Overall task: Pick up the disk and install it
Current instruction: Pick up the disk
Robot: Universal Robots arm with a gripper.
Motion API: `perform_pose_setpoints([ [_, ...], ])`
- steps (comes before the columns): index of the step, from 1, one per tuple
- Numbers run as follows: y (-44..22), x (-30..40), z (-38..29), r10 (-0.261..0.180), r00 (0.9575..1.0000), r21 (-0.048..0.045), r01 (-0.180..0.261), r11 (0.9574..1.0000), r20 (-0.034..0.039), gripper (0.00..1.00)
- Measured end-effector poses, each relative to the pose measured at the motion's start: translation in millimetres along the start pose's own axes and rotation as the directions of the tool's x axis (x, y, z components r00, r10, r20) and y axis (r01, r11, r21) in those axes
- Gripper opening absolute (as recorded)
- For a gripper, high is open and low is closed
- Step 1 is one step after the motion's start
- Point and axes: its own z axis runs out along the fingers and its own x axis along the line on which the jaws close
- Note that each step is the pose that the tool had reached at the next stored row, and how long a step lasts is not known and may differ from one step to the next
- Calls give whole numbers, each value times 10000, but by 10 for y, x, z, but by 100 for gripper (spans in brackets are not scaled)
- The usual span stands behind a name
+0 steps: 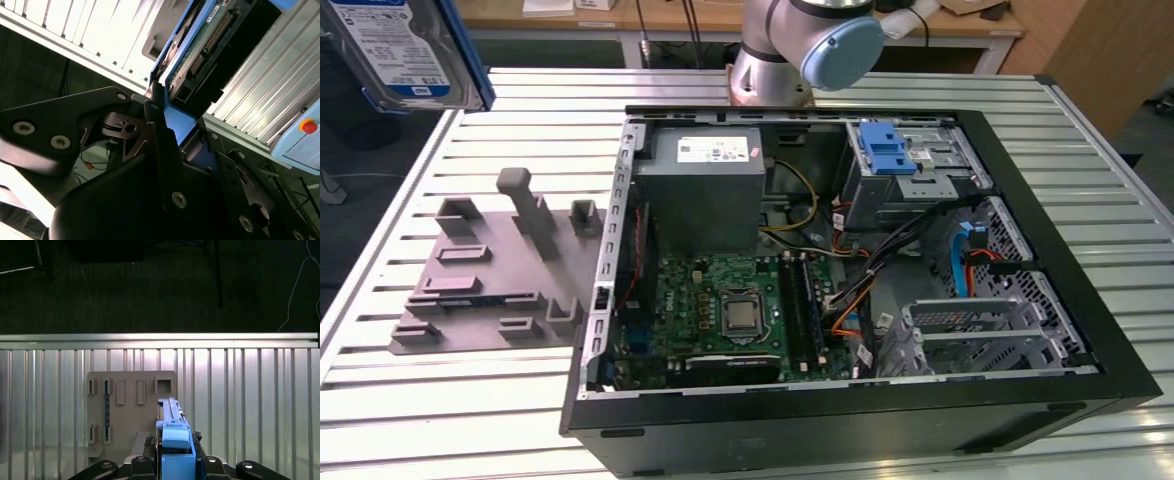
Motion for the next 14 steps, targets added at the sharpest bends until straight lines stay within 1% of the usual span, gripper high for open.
perform_pose_setpoints([
  [14,-46,-1,0,1,10000,1,-1,10000,0,36],
])
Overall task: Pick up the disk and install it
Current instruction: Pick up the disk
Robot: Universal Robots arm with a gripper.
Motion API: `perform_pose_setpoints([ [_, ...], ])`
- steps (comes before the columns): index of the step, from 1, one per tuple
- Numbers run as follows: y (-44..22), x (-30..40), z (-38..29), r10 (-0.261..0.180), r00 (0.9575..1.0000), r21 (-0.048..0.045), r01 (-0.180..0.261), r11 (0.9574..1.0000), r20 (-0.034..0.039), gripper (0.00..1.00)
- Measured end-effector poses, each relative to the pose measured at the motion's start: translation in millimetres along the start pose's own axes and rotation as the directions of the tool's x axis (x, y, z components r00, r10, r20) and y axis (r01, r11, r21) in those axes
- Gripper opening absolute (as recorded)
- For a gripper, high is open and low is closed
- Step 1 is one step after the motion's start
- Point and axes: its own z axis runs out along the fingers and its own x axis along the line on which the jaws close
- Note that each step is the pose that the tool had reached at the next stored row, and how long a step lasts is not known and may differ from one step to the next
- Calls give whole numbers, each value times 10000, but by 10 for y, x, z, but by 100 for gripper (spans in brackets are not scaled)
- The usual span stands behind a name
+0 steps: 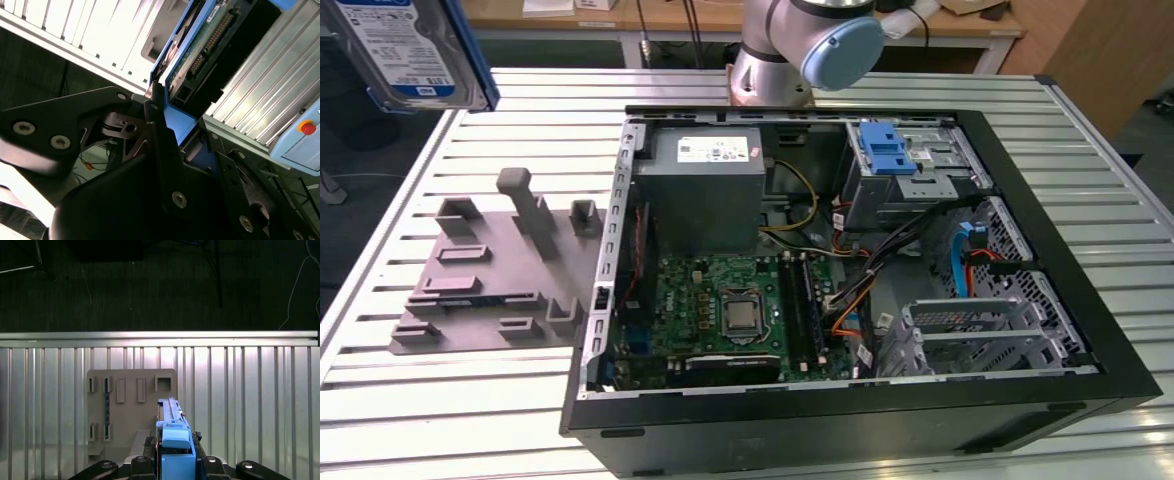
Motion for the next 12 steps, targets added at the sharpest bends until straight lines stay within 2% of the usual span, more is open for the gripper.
perform_pose_setpoints([
  [12,-55,-1,0,0,10000,0,0,10000,0,36],
])
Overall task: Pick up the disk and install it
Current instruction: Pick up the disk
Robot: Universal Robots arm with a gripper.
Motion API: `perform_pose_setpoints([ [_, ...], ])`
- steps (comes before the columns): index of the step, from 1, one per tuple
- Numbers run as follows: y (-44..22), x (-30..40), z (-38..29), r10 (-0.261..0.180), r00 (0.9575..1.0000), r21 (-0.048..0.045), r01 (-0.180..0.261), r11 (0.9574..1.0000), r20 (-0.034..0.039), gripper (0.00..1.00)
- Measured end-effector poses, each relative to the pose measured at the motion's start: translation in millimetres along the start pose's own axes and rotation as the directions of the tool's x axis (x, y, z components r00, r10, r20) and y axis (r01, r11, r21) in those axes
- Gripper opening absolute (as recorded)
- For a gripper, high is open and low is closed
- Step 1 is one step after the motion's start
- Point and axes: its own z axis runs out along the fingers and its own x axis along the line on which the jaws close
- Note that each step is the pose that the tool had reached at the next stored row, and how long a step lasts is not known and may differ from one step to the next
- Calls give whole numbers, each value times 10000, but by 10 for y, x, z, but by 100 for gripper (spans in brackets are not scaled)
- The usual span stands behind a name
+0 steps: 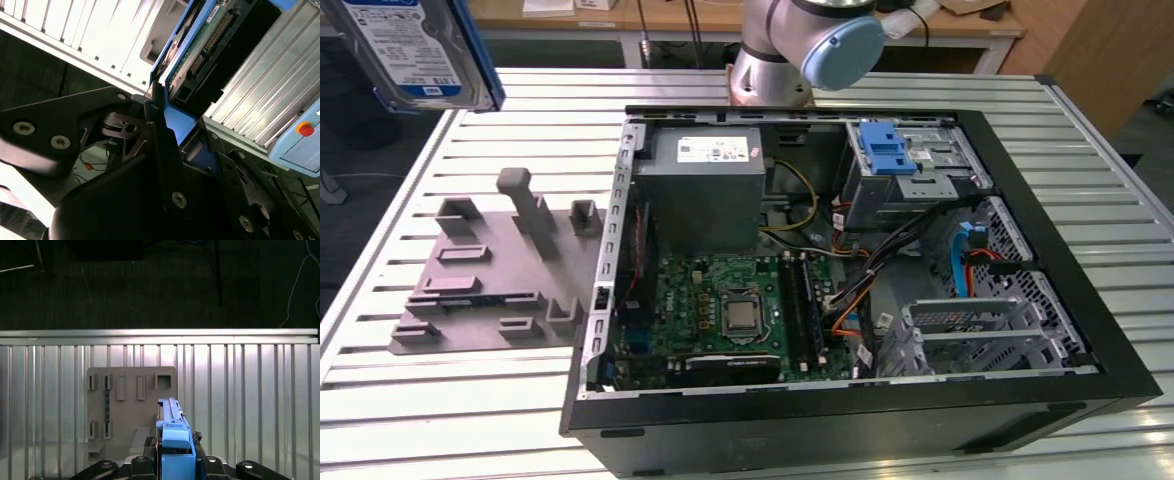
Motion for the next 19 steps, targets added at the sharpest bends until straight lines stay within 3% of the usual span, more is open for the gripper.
perform_pose_setpoints([
  [19,-89,-2,-1,0,10000,0,0,10000,0,36],
])
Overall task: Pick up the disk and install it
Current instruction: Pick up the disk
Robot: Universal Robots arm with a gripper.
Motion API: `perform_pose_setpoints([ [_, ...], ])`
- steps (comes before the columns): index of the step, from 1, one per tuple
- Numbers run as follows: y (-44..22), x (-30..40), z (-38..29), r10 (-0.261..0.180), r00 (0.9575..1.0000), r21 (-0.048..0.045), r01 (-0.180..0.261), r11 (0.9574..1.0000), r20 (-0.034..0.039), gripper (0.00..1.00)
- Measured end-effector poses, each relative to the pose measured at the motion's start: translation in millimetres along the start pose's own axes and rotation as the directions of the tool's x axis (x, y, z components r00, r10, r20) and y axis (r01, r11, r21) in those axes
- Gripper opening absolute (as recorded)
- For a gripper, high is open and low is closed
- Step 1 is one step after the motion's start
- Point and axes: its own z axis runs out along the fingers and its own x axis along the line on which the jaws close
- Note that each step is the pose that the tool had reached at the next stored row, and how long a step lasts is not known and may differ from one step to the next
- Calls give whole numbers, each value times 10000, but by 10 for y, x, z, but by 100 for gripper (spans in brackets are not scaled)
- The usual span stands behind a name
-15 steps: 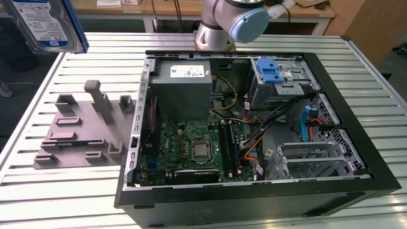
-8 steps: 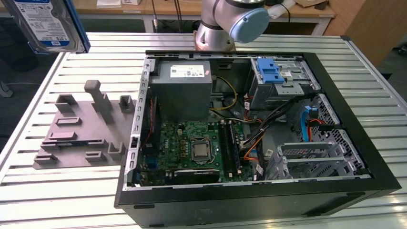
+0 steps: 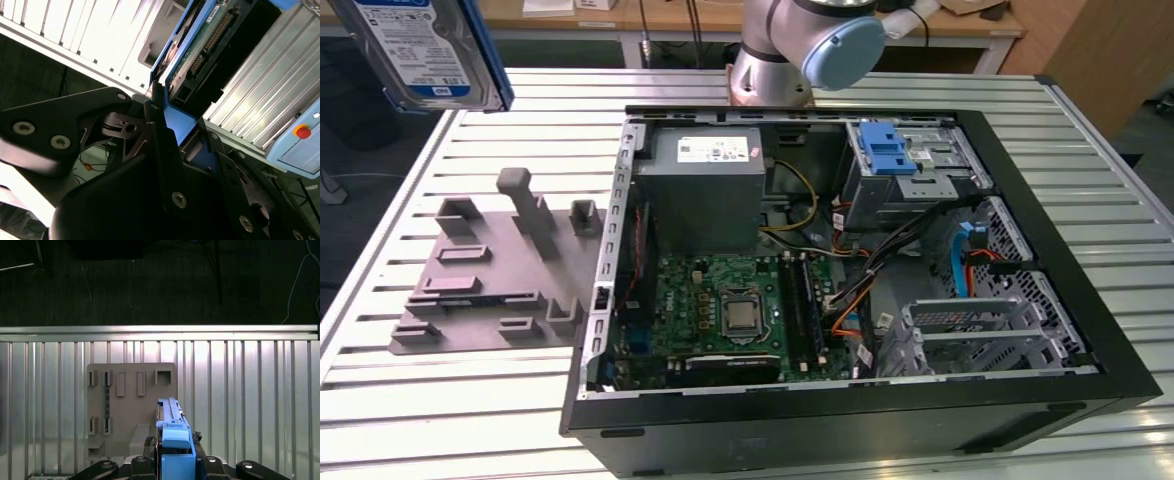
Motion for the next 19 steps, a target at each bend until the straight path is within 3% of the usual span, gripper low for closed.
perform_pose_setpoints([
  [19,-73,-2,-1,1,10000,-1,-1,10000,0,36],
])
